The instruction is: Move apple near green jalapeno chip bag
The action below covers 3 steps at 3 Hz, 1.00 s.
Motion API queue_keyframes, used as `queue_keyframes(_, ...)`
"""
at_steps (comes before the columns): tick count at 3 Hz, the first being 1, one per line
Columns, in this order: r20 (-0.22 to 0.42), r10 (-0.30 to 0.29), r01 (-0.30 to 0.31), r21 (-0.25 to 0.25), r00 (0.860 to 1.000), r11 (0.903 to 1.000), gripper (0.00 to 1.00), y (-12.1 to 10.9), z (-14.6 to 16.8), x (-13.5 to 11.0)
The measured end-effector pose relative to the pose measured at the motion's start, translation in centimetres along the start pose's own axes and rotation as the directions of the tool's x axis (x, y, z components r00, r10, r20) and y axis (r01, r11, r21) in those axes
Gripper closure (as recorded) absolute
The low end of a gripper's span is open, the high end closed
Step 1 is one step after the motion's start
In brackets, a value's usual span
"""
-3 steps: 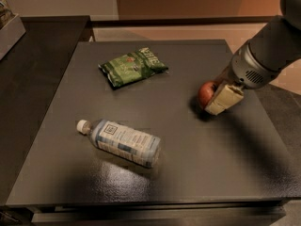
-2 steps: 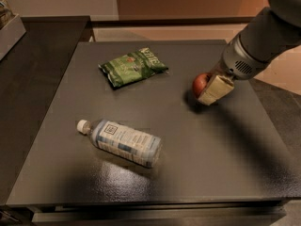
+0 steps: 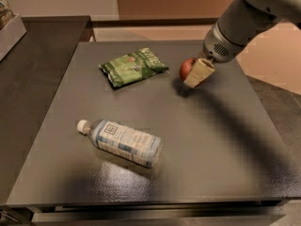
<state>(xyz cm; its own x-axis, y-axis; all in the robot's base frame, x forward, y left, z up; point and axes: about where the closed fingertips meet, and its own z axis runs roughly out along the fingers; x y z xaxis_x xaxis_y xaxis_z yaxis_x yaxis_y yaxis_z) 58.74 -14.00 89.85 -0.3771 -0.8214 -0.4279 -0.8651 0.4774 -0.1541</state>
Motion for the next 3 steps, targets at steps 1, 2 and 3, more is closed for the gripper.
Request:
queue_keyframes(1,-0.001,-0.003,0.003,0.000,1.000,1.0000,1.00,-1.5,1.4,-2.1)
queue_keyframes(2,-0.006,-0.014,0.014,-0.009,1.000,0.9999,1.00,-2.1,2.6,-3.5)
queue_keyframes(3,-0.015,-0.031,0.030,-0.024,0.999,0.9993,0.82,-2.0,3.7,-4.6)
